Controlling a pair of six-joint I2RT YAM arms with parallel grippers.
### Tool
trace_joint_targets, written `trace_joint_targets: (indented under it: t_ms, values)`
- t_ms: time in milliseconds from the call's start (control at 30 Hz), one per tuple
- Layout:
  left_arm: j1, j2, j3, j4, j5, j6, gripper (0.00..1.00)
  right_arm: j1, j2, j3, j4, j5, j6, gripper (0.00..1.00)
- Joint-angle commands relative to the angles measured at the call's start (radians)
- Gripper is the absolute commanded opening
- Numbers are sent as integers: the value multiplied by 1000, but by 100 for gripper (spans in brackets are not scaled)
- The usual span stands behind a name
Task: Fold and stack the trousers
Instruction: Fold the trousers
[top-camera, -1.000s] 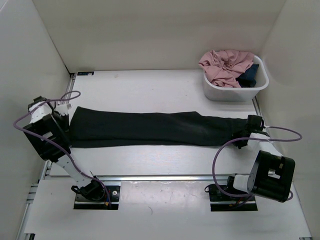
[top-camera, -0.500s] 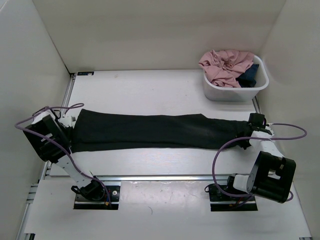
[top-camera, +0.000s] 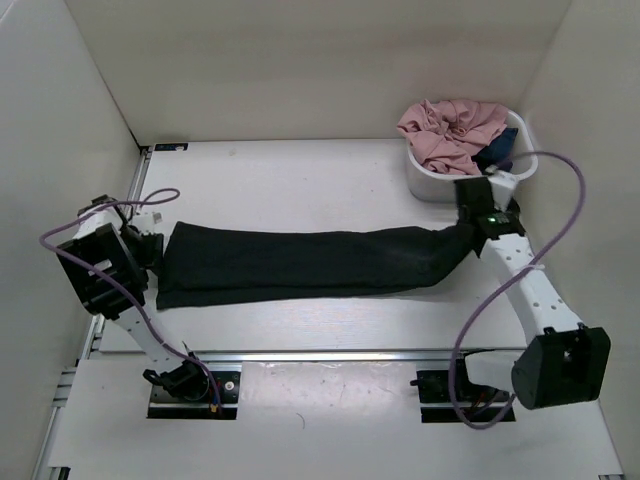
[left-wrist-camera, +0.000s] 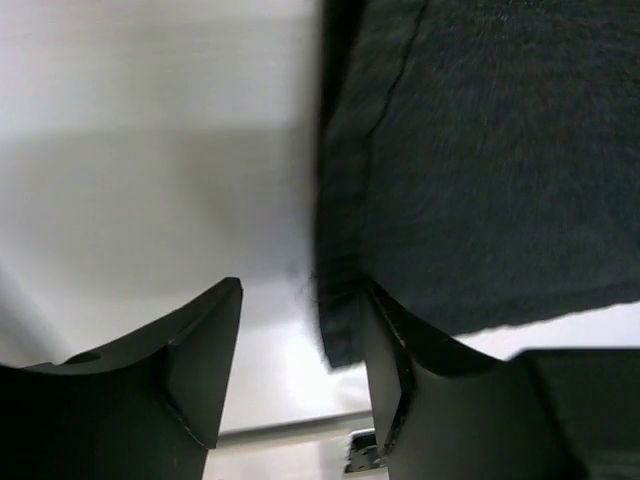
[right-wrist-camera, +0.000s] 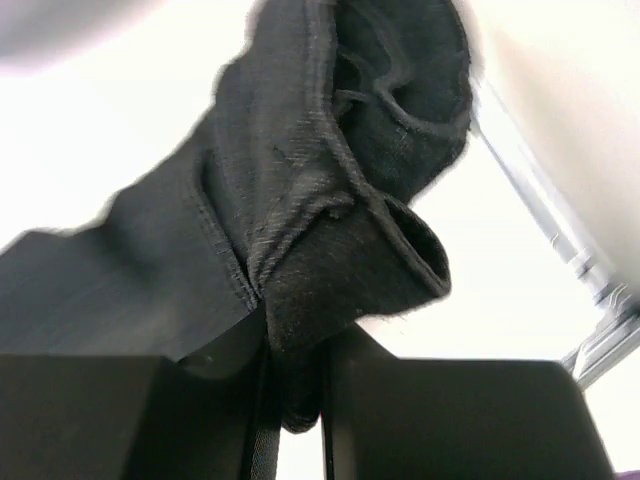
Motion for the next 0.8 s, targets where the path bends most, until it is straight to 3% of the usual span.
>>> trace_joint_targets:
  t_ms: [0,167,233,267,333,600,767]
  values:
    - [-29,37,-43,60,60,-45,62,260,-23,152,-59,269,-148,0]
    - [-122,47,-116,96,83,-45,62,736,133,284,-89,379,-157,0]
    - [-132,47,-146,118,60,-54,53,839,256,379,-109,436,-119,0]
    - [-132,47,-146,118,60,-54,42,917,335,412,-109,447,-108,0]
    - [-132,47,-170,141,51,-54,35,1004,408,494,-109,447,-65,0]
    - [-132,28,-180,150,60,-45,32,1112,672,611,-89,326,151,0]
    - [-132,28,-161,150,60,-45,33,1132,820,737,-101,353,157,0]
